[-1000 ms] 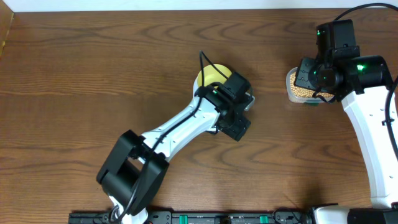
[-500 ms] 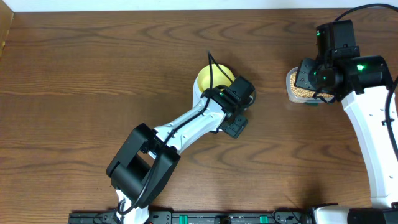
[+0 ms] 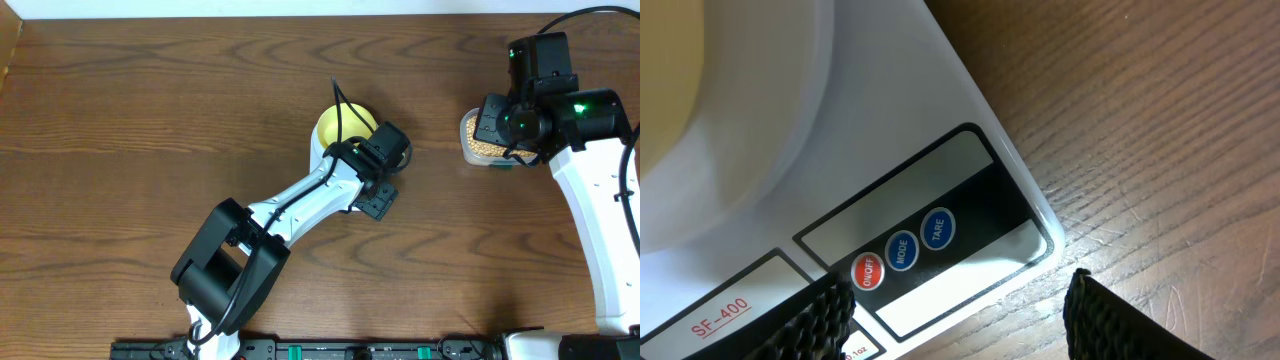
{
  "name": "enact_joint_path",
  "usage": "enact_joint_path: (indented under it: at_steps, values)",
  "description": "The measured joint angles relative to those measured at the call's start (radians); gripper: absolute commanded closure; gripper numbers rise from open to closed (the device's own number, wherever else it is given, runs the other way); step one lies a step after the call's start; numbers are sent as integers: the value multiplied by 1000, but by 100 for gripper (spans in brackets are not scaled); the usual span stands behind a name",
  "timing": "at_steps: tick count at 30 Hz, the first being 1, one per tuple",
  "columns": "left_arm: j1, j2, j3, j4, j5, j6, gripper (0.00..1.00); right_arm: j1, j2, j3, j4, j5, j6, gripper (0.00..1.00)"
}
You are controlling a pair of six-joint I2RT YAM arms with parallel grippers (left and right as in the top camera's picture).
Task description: Scoop item into bowl and weigh 50g on scale
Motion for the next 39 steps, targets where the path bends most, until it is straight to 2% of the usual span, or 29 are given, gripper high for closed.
enact_joint_path:
  at_steps: [39]
  values:
    - [0, 1, -55, 75, 26, -29, 30, 0, -15, 0, 26, 0, 0, 99]
